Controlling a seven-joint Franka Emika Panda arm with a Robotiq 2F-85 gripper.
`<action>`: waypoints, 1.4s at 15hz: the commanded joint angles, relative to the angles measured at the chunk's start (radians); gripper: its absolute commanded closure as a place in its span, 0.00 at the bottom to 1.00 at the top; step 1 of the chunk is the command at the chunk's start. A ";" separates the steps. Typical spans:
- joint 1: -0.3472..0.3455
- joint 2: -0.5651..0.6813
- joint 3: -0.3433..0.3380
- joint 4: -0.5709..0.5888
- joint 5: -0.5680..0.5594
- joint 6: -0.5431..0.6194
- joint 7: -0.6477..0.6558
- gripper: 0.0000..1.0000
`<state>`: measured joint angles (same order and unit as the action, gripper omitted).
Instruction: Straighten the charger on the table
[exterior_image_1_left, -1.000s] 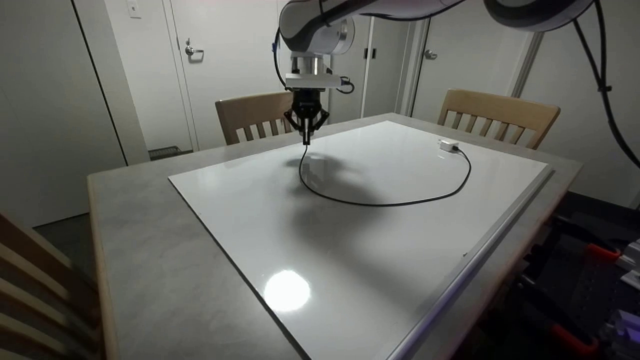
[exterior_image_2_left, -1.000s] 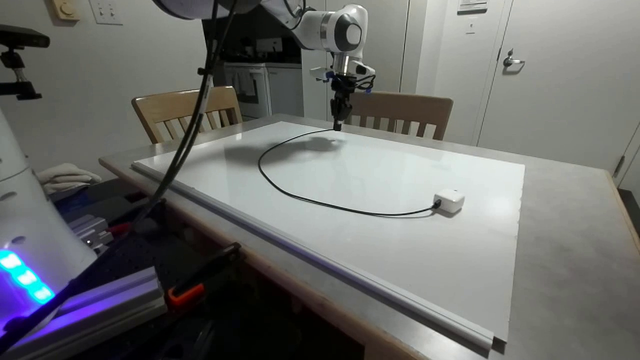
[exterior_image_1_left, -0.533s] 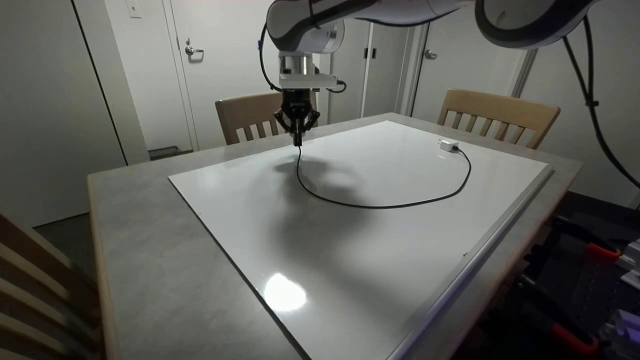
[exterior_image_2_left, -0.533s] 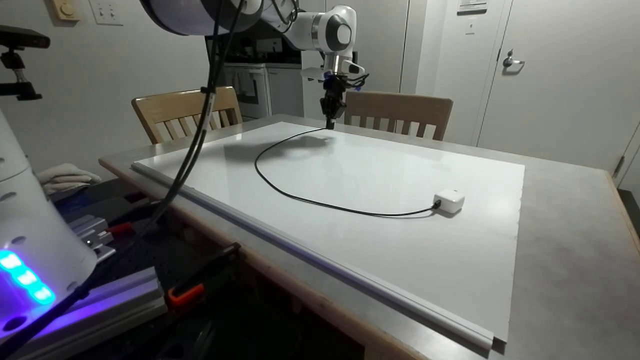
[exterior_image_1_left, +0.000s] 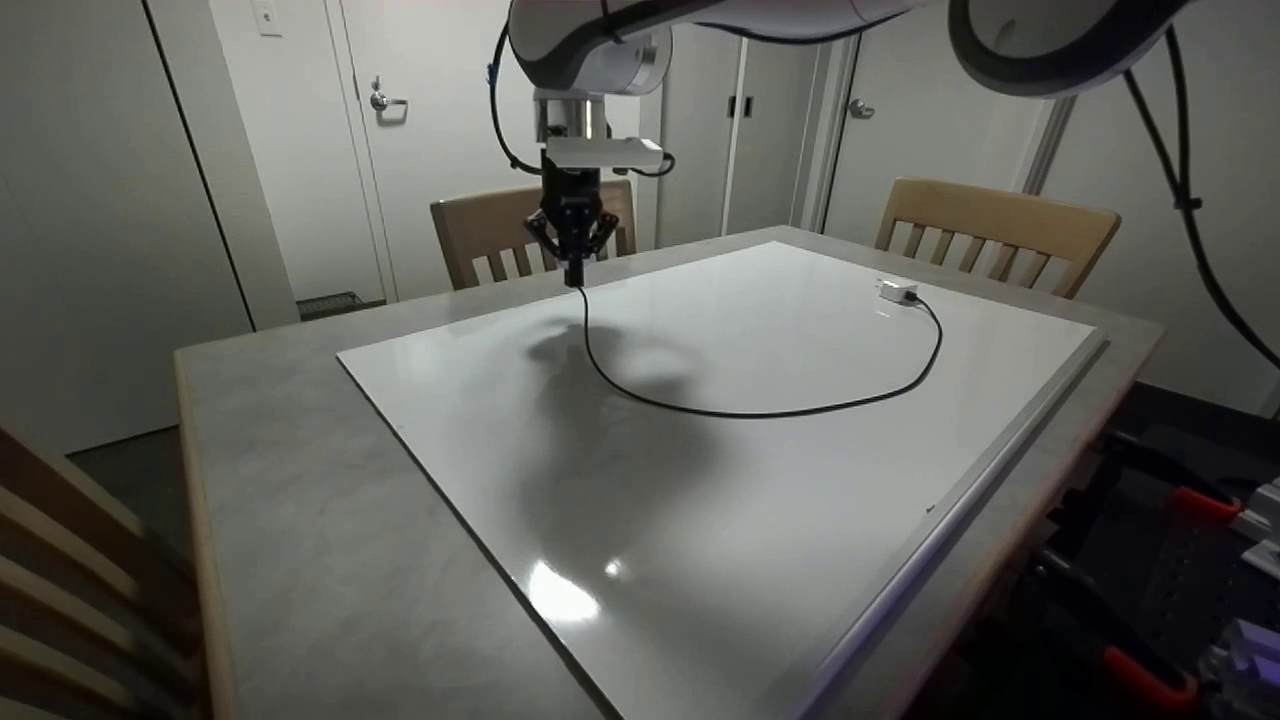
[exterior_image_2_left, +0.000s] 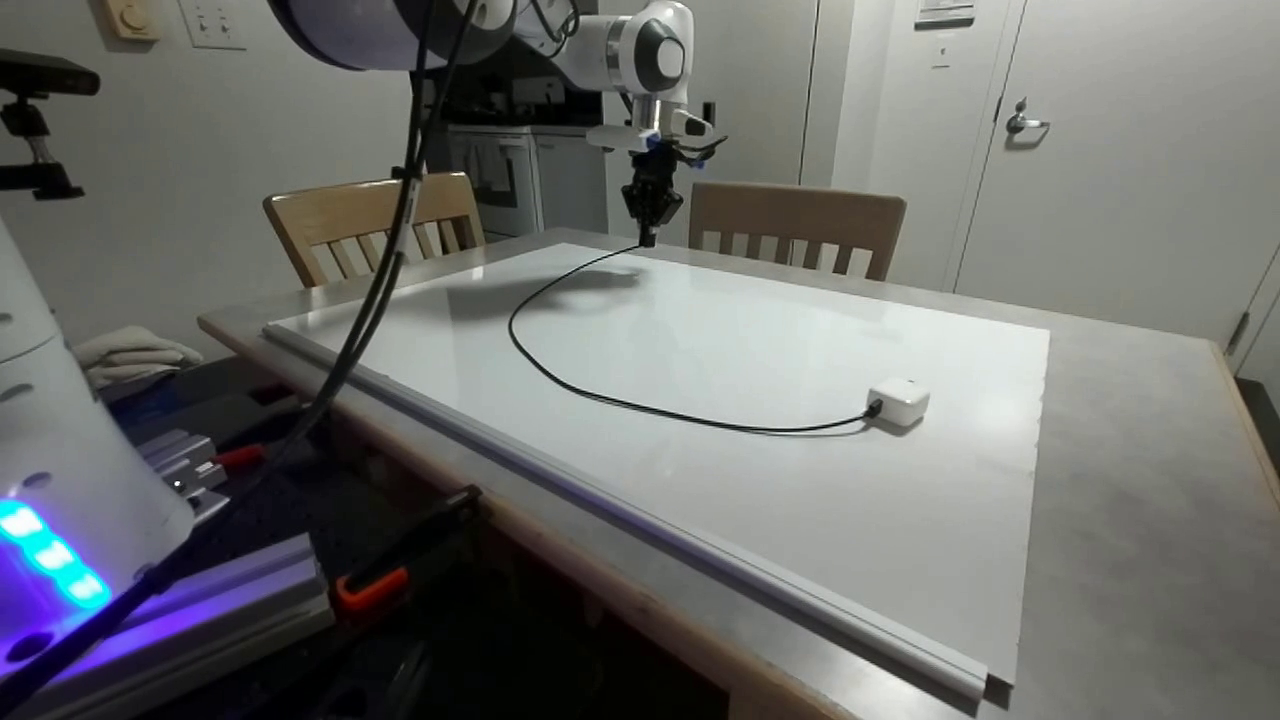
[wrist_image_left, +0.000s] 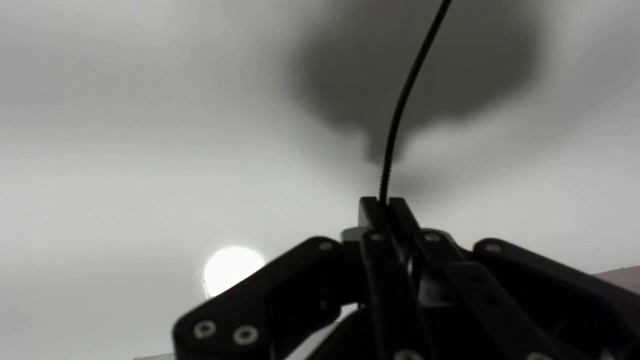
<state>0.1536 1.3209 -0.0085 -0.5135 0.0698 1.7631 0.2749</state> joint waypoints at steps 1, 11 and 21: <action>0.016 0.024 0.003 0.043 -0.017 -0.009 -0.093 0.98; 0.037 0.088 0.021 0.163 -0.023 -0.055 -0.165 0.93; 0.098 0.016 0.004 0.071 -0.017 -0.067 -0.218 0.98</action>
<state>0.2357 1.3662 -0.0038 -0.4214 0.0639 1.7322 0.0889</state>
